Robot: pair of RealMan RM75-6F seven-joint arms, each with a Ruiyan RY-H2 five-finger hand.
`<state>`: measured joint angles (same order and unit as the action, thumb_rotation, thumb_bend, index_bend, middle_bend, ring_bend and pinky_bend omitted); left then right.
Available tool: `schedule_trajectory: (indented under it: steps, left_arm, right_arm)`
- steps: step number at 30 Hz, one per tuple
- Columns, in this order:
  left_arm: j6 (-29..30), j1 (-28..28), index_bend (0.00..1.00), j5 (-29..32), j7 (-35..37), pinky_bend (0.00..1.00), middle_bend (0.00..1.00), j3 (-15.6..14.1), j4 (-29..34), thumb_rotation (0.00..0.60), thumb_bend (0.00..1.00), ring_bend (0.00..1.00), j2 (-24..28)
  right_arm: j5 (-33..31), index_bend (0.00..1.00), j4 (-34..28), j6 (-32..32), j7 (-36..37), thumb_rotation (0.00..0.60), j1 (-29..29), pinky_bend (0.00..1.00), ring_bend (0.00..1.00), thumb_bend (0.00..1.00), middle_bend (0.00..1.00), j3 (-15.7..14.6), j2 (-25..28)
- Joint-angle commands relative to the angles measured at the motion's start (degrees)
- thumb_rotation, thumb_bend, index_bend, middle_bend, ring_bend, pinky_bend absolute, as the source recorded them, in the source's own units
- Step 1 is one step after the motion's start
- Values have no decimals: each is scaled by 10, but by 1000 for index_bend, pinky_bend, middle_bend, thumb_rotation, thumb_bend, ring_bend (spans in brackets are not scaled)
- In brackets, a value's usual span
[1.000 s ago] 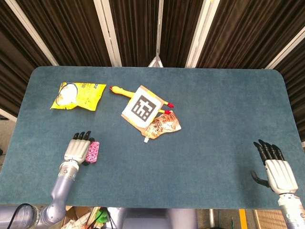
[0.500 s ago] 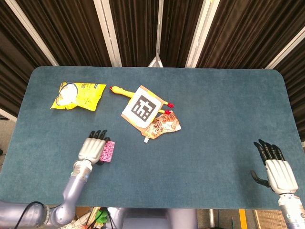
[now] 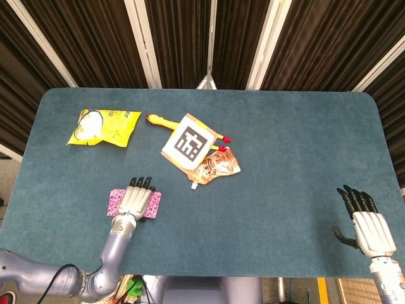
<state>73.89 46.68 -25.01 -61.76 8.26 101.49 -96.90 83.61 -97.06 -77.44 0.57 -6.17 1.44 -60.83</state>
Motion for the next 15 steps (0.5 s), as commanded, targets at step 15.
schedule_trajectory:
  steps: [15]
  left_arm:
    - [17, 17, 164, 33, -12, 0, 0, 5, 14, 600, 238, 0, 6]
  right_arm:
    - [1, 0, -1, -3, -2, 600, 1, 18, 0, 362, 0, 0, -1]
